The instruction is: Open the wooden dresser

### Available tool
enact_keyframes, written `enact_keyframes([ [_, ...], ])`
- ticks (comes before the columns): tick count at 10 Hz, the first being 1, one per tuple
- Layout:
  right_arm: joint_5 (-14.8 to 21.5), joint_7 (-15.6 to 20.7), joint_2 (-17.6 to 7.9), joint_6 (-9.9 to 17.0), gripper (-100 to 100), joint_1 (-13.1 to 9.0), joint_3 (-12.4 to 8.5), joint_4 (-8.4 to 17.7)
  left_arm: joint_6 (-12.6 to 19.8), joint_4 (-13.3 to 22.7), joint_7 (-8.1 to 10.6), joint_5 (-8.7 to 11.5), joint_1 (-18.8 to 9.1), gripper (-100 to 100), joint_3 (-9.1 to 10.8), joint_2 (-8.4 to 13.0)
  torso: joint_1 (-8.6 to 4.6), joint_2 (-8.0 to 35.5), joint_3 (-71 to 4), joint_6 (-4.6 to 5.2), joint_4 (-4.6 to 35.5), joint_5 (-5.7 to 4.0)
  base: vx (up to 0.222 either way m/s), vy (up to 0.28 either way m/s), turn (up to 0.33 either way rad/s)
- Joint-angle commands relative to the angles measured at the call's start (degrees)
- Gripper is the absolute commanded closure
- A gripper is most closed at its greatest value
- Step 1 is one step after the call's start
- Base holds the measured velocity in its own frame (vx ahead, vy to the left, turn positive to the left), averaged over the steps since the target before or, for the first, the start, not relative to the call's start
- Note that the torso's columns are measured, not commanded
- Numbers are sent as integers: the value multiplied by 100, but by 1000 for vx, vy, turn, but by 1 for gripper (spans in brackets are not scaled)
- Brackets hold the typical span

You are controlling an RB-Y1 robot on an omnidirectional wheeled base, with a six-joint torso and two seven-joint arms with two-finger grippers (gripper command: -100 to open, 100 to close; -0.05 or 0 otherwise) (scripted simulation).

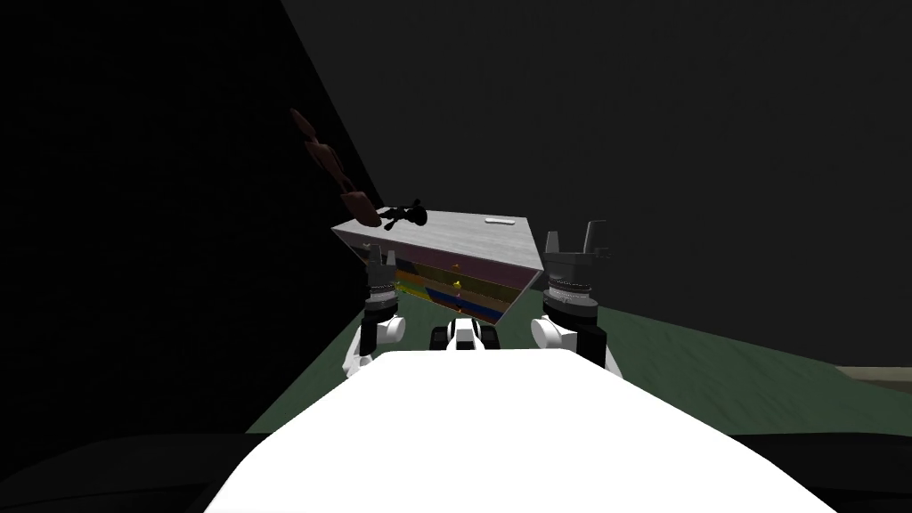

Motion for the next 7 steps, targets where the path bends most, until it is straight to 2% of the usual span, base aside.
enact_keyframes([
  [1,0,0,0,0,0,0,0,0,22,383,-32,-75,-97,-100,-31,31,0,-3,-1,0,-1,0,5,-55,-24],
  [7,0,0,0,0,0,0,0,0,72,1101,-109,-238,-250,-100,-121,-22,1,-3,-1,0,-1,0,-3,-50,-27],
])
